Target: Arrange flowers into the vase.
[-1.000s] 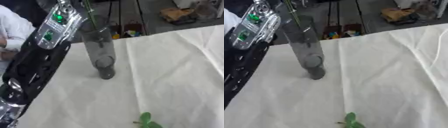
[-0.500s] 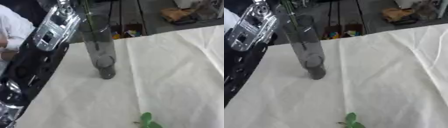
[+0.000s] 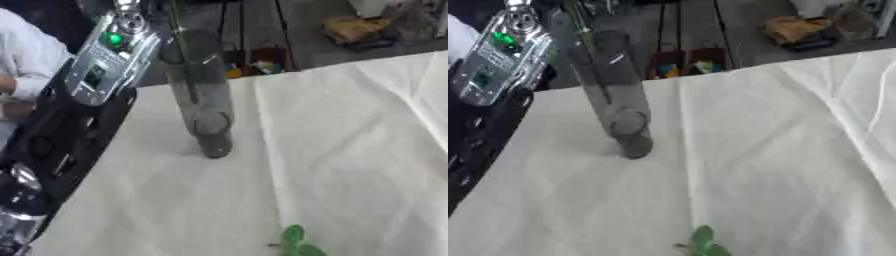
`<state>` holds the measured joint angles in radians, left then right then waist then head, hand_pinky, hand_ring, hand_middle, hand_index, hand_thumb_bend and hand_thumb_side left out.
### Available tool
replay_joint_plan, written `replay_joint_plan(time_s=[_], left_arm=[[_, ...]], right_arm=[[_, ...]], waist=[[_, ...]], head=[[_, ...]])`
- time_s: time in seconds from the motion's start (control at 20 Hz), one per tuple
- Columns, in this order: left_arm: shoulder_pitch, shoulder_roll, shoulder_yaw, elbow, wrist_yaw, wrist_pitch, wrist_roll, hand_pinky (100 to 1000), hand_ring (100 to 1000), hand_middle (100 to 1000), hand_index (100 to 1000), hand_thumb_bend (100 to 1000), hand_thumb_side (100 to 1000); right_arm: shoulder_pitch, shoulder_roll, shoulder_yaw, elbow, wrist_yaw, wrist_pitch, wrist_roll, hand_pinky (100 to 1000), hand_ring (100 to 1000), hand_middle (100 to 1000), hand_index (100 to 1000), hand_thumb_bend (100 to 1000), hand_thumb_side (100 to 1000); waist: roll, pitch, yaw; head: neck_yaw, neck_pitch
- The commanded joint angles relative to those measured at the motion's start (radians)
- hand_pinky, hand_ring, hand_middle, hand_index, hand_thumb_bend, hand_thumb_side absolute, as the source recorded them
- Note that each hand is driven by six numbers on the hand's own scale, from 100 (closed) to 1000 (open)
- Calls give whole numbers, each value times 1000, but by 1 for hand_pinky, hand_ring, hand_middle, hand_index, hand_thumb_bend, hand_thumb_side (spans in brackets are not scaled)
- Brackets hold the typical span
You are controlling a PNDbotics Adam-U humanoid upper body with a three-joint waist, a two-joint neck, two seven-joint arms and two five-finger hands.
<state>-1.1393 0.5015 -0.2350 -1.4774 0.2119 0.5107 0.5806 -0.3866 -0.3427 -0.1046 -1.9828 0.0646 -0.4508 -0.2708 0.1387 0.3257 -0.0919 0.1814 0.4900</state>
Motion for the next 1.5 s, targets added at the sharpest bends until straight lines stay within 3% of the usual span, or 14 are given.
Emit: replay_joint_plan(time_s=[0.05, 0.15, 0.45, 1.0, 1.35, 1.5], left_arm=[[-11, 32, 2, -25, 2, 169, 159, 100, 402, 354, 100, 238, 356], [-7, 33, -3, -31, -3, 162, 143, 100, 402, 354, 100, 330, 449], [4, 27, 3, -31, -10, 132, 136, 104, 401, 348, 100, 347, 522], [18, 23, -5, -45, -8, 106, 144, 111, 396, 340, 100, 334, 556], [27, 25, -11, -61, -32, 40, 149, 126, 398, 337, 100, 438, 615], [29, 29, -14, -65, -49, 26, 136, 133, 404, 351, 144, 501, 654]], right_arm=[[-8, -8, -8, -17, -4, 3, -2, 688, 762, 473, 779, 100, 999], [-8, -7, -9, -17, -3, 4, -2, 688, 763, 472, 779, 100, 998], [-8, -6, -8, -17, -3, 6, -2, 688, 764, 471, 780, 100, 997], [-10, -4, -9, -17, -2, 9, -2, 689, 765, 469, 780, 100, 999], [-11, -4, -10, -17, 0, 12, -1, 689, 766, 467, 779, 100, 1000], [-10, -3, -11, -17, 0, 14, -2, 690, 768, 467, 780, 100, 1000]], waist=[[-11, -25, 1], [-11, -25, 1], [-11, -21, 2], [-12, -16, 2], [-11, -13, 1], [-11, -14, 3]], head=[[-4, -13], [-4, -13], [-8, -19], [-10, -22], [-12, -27], [-13, -28]])
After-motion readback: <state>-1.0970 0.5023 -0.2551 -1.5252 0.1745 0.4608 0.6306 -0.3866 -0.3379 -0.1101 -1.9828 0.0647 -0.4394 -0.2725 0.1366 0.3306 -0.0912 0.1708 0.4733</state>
